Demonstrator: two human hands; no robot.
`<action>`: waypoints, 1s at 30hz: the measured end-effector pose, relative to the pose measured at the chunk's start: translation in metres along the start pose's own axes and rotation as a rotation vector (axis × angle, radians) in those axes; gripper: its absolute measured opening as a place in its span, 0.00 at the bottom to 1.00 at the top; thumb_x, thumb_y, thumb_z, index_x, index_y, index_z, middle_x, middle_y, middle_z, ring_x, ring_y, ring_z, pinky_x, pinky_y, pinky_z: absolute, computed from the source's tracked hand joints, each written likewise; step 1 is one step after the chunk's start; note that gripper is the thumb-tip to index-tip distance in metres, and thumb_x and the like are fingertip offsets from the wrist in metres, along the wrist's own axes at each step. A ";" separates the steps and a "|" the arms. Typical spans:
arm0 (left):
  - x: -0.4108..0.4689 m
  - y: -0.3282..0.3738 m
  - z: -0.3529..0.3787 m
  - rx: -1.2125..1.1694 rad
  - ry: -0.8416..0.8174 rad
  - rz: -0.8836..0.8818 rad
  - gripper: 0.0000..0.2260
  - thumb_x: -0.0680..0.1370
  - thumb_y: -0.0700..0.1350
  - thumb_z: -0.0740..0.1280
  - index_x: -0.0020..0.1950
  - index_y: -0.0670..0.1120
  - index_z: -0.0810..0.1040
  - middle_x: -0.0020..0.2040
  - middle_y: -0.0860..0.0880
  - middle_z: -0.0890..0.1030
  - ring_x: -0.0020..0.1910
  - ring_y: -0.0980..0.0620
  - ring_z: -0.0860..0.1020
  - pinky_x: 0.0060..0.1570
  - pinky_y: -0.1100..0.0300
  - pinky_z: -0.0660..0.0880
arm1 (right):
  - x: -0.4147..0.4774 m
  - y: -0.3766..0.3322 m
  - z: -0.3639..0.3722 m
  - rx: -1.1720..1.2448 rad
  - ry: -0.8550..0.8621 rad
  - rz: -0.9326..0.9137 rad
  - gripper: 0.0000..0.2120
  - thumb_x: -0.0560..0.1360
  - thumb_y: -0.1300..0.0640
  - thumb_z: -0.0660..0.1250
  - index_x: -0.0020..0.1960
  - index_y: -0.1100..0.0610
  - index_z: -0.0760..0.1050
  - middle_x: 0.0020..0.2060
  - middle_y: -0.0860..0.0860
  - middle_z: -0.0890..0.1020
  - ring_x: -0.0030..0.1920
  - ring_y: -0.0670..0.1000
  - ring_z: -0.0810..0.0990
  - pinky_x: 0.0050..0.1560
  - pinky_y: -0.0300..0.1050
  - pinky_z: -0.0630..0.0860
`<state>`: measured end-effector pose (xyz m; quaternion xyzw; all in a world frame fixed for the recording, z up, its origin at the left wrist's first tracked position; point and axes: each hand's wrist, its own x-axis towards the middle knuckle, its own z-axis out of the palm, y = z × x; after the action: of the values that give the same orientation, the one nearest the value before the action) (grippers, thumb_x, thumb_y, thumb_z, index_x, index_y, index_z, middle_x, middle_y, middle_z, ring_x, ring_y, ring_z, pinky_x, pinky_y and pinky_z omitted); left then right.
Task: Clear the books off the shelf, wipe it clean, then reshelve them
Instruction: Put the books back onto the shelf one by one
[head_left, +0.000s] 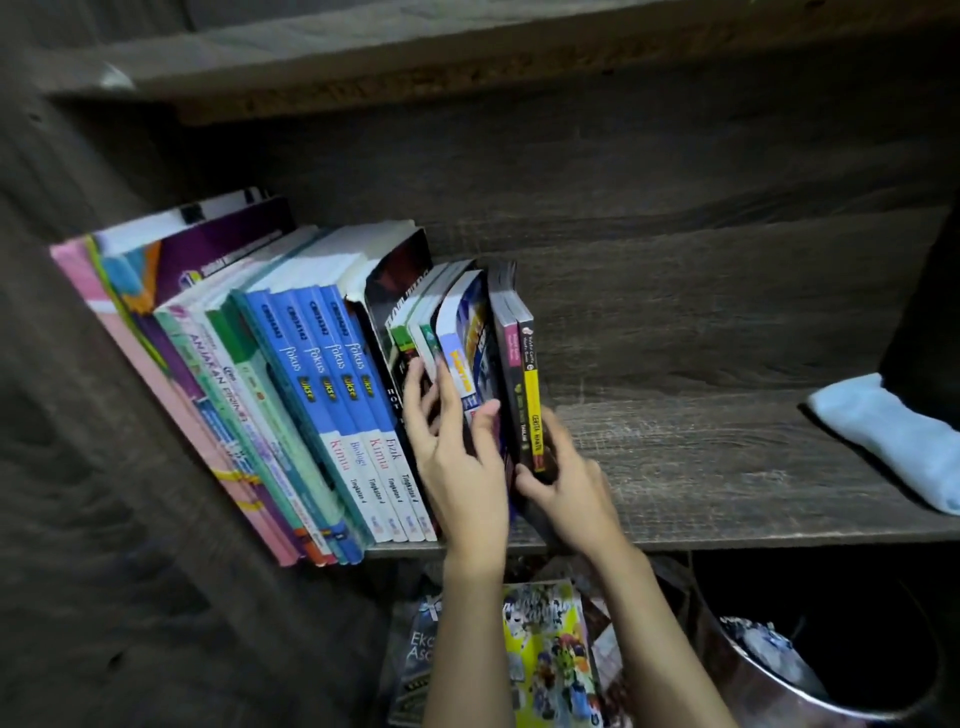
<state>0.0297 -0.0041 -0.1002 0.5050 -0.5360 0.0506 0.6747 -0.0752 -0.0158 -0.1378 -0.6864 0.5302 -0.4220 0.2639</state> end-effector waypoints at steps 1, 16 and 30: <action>-0.001 0.001 0.003 0.018 0.009 0.010 0.21 0.77 0.41 0.66 0.70 0.41 0.70 0.72 0.48 0.61 0.64 0.60 0.67 0.61 0.69 0.68 | 0.000 0.002 0.001 0.025 -0.005 -0.005 0.34 0.73 0.53 0.68 0.73 0.38 0.56 0.52 0.54 0.82 0.51 0.57 0.81 0.50 0.46 0.75; -0.001 0.027 0.015 0.076 0.139 -0.098 0.30 0.76 0.39 0.69 0.75 0.46 0.60 0.75 0.41 0.58 0.73 0.49 0.60 0.69 0.69 0.58 | 0.003 0.016 0.002 0.114 -0.039 -0.057 0.35 0.73 0.58 0.70 0.74 0.43 0.58 0.68 0.45 0.72 0.65 0.44 0.72 0.60 0.31 0.66; 0.022 0.044 0.010 0.106 -0.008 -0.408 0.39 0.68 0.50 0.75 0.73 0.41 0.61 0.69 0.43 0.67 0.66 0.46 0.67 0.60 0.63 0.60 | 0.010 0.017 0.012 0.264 -0.200 0.001 0.47 0.58 0.42 0.73 0.69 0.25 0.51 0.57 0.25 0.71 0.65 0.42 0.72 0.68 0.44 0.68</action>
<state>0.0052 -0.0004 -0.0564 0.6381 -0.4218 -0.0610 0.6412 -0.0722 -0.0309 -0.1546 -0.6838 0.4417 -0.4176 0.4036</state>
